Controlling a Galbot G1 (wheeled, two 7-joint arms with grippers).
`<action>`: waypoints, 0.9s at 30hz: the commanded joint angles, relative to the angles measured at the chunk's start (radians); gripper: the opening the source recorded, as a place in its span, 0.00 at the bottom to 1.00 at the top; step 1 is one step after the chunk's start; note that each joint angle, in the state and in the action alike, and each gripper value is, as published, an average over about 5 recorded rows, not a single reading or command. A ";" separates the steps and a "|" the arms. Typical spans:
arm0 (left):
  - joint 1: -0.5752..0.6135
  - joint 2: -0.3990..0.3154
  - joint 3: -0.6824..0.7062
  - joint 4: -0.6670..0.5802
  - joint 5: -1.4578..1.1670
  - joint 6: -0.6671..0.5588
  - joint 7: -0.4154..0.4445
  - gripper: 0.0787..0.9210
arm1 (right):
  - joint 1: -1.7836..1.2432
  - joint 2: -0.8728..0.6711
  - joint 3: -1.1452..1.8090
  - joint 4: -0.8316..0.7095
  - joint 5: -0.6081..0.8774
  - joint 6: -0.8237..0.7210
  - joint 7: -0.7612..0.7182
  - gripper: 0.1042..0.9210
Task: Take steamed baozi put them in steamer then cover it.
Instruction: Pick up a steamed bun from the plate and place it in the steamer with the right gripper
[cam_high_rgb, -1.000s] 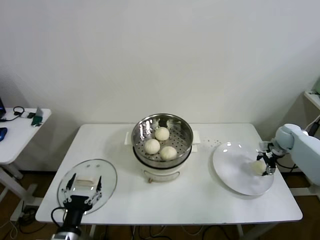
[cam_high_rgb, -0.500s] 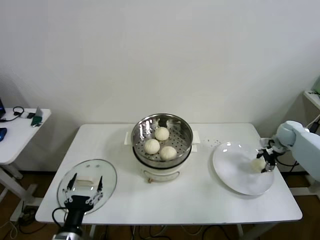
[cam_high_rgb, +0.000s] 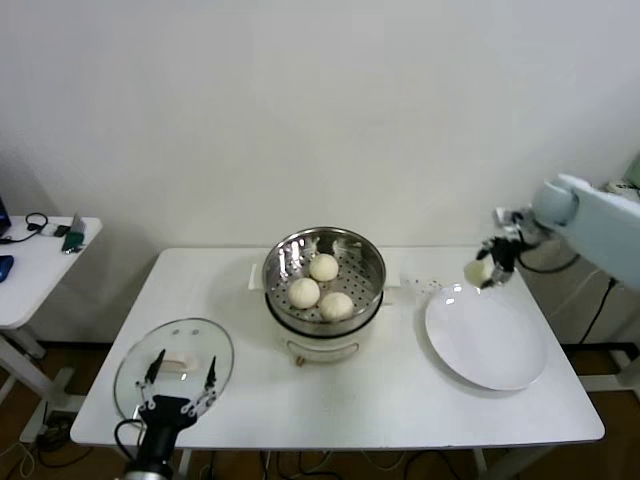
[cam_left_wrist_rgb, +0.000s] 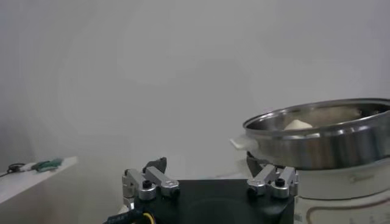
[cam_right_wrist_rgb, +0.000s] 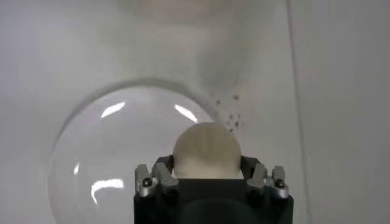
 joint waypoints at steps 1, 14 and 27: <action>0.000 0.011 0.015 0.002 -0.007 -0.012 0.000 0.88 | 0.367 0.220 -0.446 0.079 0.470 -0.070 0.025 0.73; -0.011 0.030 0.021 0.003 -0.025 -0.020 0.000 0.88 | 0.331 0.487 -0.460 0.064 0.616 -0.118 0.074 0.74; -0.012 0.037 0.010 0.011 -0.045 -0.013 -0.016 0.88 | 0.192 0.588 -0.445 0.015 0.565 -0.133 0.103 0.74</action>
